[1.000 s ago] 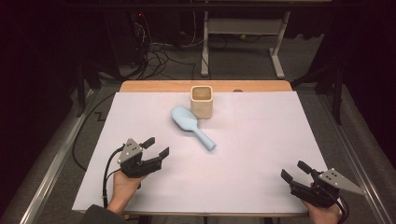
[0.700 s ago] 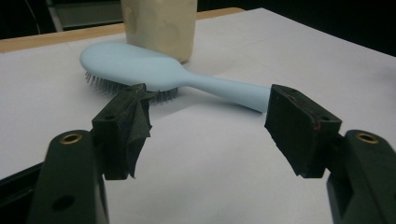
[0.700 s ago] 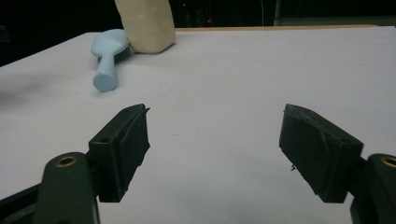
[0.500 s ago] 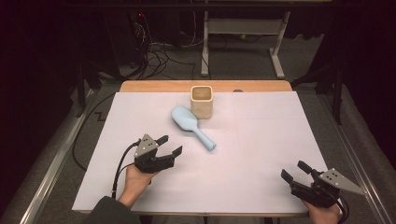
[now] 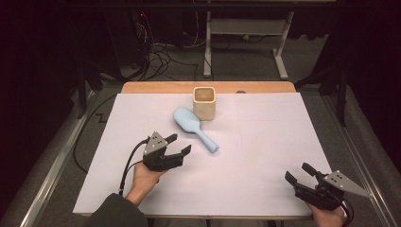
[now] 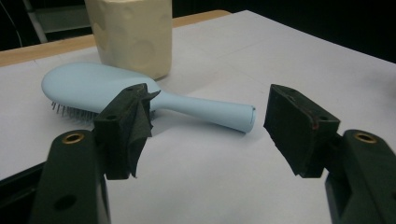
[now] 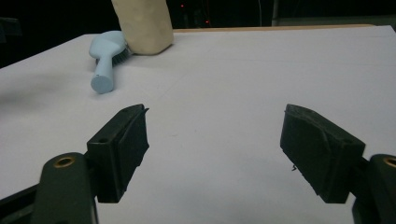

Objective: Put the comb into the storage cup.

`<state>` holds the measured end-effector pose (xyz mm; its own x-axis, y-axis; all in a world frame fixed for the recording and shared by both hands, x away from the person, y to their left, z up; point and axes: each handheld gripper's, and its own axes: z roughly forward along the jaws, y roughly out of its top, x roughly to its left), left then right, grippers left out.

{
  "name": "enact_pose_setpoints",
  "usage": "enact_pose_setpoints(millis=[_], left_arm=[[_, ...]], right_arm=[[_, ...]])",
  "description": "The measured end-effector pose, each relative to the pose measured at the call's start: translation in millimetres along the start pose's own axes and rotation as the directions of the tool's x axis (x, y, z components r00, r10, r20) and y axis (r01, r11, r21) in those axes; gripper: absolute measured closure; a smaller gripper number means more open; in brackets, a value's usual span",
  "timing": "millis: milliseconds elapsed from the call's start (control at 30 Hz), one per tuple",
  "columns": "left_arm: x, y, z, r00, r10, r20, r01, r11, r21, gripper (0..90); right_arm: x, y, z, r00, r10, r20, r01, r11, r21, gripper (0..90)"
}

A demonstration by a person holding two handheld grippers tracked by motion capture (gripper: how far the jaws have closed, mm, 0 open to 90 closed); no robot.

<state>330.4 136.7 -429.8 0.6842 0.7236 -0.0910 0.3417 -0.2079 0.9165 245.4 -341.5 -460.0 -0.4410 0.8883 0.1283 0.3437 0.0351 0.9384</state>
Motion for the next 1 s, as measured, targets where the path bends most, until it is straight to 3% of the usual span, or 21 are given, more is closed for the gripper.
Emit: enact_pose_setpoints(millis=[633, 1000], left_arm=[[-5.0, 7.7, 19.9, 0.9996, -0.009, 0.028, 0.009, 0.9999, 0.011, 33.7], [-8.9, 16.7, 30.8, 0.9992, 0.011, 0.039, -0.011, 0.9998, 0.015, 33.7]], right_arm=[[0.0, -0.1, 0.3, 1.0000, 0.004, -0.004, -0.004, 1.000, -0.002, 23.8], [0.1, 0.0, 0.0, 1.0000, 0.003, -0.007, -0.003, 1.000, -0.003, 23.9]])
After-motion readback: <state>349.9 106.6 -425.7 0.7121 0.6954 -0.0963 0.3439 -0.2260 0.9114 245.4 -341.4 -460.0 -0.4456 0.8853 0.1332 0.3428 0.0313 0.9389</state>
